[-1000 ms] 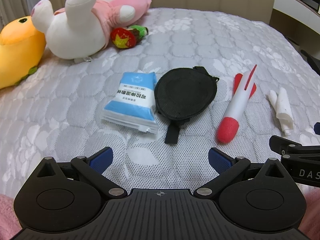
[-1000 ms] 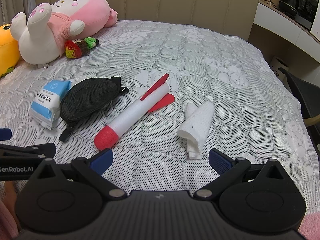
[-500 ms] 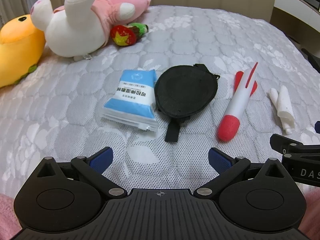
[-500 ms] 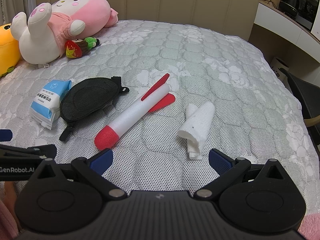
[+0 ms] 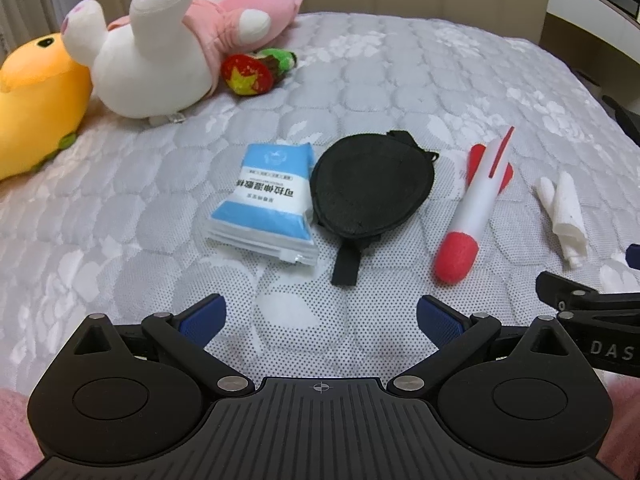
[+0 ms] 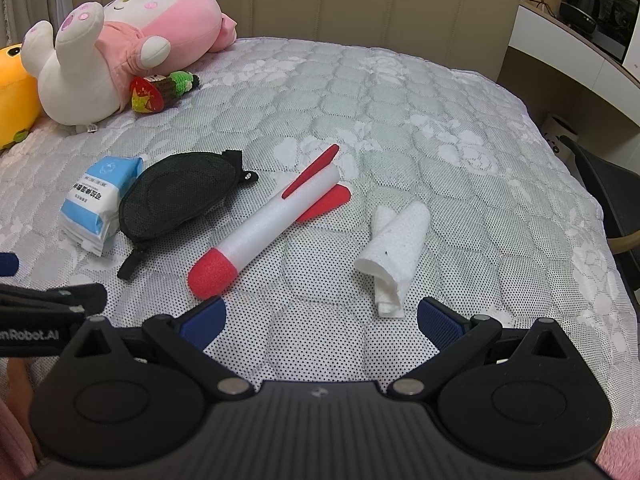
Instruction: Organize soft objects
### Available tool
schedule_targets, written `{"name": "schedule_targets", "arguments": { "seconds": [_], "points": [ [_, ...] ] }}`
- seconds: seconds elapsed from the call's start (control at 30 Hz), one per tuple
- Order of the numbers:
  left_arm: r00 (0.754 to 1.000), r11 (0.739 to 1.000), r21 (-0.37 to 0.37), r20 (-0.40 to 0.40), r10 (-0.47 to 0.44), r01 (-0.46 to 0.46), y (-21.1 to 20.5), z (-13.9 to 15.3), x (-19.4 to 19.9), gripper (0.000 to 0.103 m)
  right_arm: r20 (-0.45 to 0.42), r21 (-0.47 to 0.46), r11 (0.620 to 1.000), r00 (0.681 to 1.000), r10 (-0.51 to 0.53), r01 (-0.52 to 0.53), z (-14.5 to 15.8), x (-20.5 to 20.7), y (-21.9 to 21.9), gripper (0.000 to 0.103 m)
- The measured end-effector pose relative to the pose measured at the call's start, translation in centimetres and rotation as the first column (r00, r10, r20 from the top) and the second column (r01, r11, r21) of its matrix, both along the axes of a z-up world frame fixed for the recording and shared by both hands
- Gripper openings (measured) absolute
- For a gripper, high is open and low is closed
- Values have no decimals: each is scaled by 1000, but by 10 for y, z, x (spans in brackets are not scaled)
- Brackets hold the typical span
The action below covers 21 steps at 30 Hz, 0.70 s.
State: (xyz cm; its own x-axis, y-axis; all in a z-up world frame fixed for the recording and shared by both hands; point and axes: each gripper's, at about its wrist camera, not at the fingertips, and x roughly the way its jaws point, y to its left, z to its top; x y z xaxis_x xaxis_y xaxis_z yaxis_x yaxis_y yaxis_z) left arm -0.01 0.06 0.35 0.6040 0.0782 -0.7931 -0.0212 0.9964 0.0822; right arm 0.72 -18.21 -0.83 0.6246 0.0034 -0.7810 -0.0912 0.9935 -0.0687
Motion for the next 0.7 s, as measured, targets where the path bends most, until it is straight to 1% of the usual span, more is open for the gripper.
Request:
{"name": "schedule_targets", "arguments": {
  "seconds": [0.07, 0.13, 0.17, 0.23, 0.3, 0.33, 0.37, 0.43, 0.5, 0.53, 0.57, 0.63, 0.7],
  "points": [
    [1000, 1000, 0, -15, 6, -6, 1, 4, 2, 103, -12, 9, 1000, 1000, -6, 6, -1, 2, -2, 103],
    [999, 999, -31, -32, 25, -26, 4, 10, 4, 103, -22, 21, 1000, 1000, -15, 15, -1, 5, -5, 103],
    [998, 997, -68, -48, 35, -38, 7, 15, 7, 103, -26, 25, 1000, 1000, -17, 17, -1, 7, -6, 103],
    [995, 986, -154, -88, 48, -61, 15, 26, 12, 103, -79, 80, 997, 997, -4, 10, -5, 18, -12, 103],
    [989, 975, -207, -135, 55, -83, 19, 41, 19, 103, -143, 147, 989, 990, 16, 5, -9, 30, -19, 103],
    [987, 972, -219, -153, 56, -89, 19, 49, 22, 103, -174, 180, 984, 984, 28, 4, -12, 36, -23, 103],
    [986, 970, -225, -158, 55, -90, 18, 60, 24, 103, -204, 213, 977, 978, 40, 4, -14, 42, -26, 103],
    [988, 969, -230, -143, 55, -87, 15, 80, 26, 103, -263, 278, 961, 962, 69, 8, -19, 54, -33, 103],
    [994, 968, -243, -103, 38, -62, 11, 101, 27, 103, -326, 327, 945, 940, 96, 17, -27, 68, -40, 103],
    [996, 966, -254, -86, 32, -53, 9, 111, 28, 103, -354, 315, 949, 930, 95, 23, -33, 78, -43, 103],
    [997, 963, -266, -72, 29, -48, 7, 120, 29, 103, -363, 271, 962, 929, 76, 27, -36, 85, -45, 103],
    [998, 953, -300, -59, 23, -40, 4, 135, 35, 103, -362, 154, 988, 932, 28, 30, -43, 100, -47, 103],
    [998, 941, -336, -55, 17, -35, 2, 146, 42, 103, -368, 79, 997, 930, 5, 26, -52, 110, -49, 103]
  ]
}}
